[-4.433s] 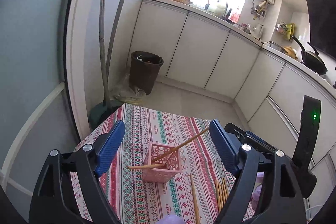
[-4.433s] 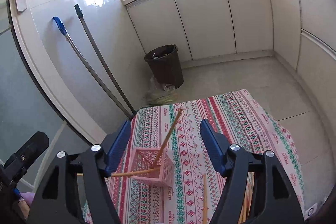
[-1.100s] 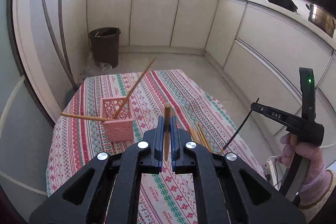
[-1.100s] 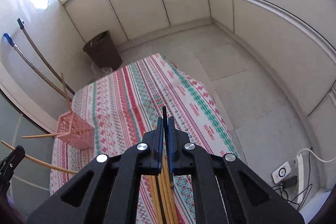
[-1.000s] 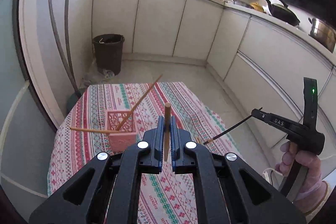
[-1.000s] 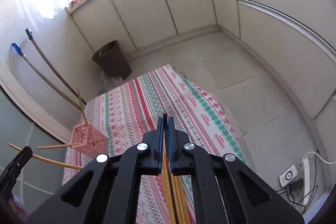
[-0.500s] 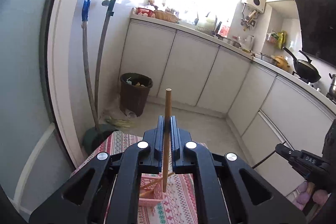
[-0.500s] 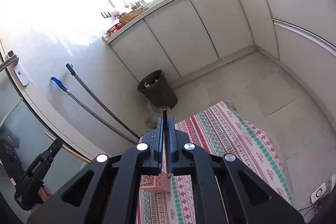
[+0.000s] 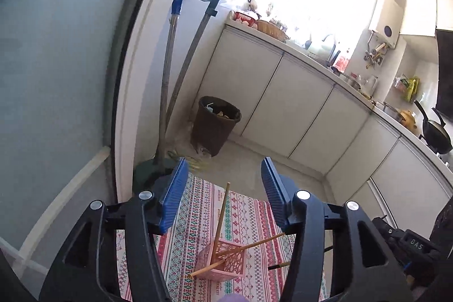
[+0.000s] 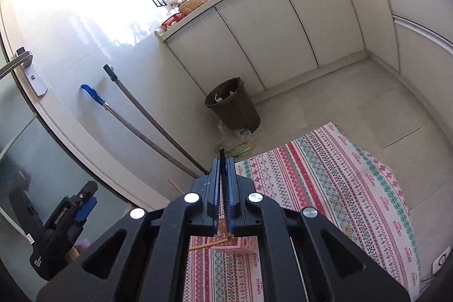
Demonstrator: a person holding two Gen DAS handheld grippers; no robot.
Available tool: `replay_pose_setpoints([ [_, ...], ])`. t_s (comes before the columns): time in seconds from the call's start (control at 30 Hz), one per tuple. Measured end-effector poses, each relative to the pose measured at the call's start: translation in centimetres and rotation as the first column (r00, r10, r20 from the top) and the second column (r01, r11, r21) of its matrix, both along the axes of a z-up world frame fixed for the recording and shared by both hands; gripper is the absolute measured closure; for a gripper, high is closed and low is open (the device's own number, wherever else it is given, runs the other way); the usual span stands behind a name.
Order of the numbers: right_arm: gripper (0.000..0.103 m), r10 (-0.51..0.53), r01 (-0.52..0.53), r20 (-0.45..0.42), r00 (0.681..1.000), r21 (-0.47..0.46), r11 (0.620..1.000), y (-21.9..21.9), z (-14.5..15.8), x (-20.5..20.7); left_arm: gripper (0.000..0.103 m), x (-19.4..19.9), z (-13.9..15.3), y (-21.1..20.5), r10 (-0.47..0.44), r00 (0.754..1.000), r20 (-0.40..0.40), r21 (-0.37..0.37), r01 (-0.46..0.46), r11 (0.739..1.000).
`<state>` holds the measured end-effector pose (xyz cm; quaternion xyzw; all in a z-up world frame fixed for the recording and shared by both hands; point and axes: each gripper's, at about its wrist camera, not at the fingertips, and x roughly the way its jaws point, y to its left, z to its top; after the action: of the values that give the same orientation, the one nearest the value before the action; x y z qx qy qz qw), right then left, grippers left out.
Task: Organize utensils
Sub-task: 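Carry the chopstick over the pink holder and release it from the left tool, then move the left tool back to the chopstick pile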
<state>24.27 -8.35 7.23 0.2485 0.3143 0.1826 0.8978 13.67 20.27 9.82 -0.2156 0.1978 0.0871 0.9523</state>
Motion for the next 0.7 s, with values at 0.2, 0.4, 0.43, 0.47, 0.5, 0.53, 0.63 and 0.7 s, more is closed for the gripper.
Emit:
replay_pose_setpoints([
  [0.2,0.098,0.000,0.000,-0.026,1.000,0.011,1.000,2.4,-1.9,1.6,0.052,-0.7,0.3,-0.8,-0.010,1.000,-0.009,0.047,0.011,0.999],
  [0.4,0.084,0.018,-0.018,-0.063,0.998,0.012,1.000,4.5,-5.1,3.5,0.052,-0.8,-0.1,-1.5,-0.039,0.999,-0.027,0.067,0.041,0.997],
  [0.43,0.077,0.020,-0.020,-0.066,0.998,0.002,1.000,4.7,-5.4,3.4,0.051,-0.8,-0.1,-1.5,-0.043,0.999,-0.028,0.071,0.045,0.996],
  [0.47,0.076,0.021,-0.022,-0.063,0.998,-0.012,1.000,4.8,-5.4,3.3,0.051,-0.9,-0.1,-1.7,-0.046,0.999,-0.027,0.076,0.048,0.996],
  [0.5,0.076,0.022,-0.024,-0.055,0.998,-0.027,0.999,4.9,-5.2,3.1,0.051,-1.0,-0.1,-1.8,-0.049,0.998,-0.026,0.079,0.051,0.996],
  [0.53,0.076,0.025,-0.027,-0.046,0.999,-0.040,0.999,5.0,-4.9,2.7,0.050,-0.9,-0.1,-1.9,-0.055,0.998,-0.028,0.082,0.057,0.995],
  [0.63,0.070,0.019,-0.020,-0.010,1.000,-0.104,0.994,5.0,-4.0,1.3,0.046,-0.9,-0.2,-2.7,-0.068,0.997,-0.037,0.089,0.072,0.993],
  [0.7,0.069,0.013,-0.012,0.009,1.000,-0.149,0.989,5.0,-3.6,0.4,0.044,-0.7,-0.2,-3.4,-0.077,0.996,-0.044,0.096,0.081,0.992],
])
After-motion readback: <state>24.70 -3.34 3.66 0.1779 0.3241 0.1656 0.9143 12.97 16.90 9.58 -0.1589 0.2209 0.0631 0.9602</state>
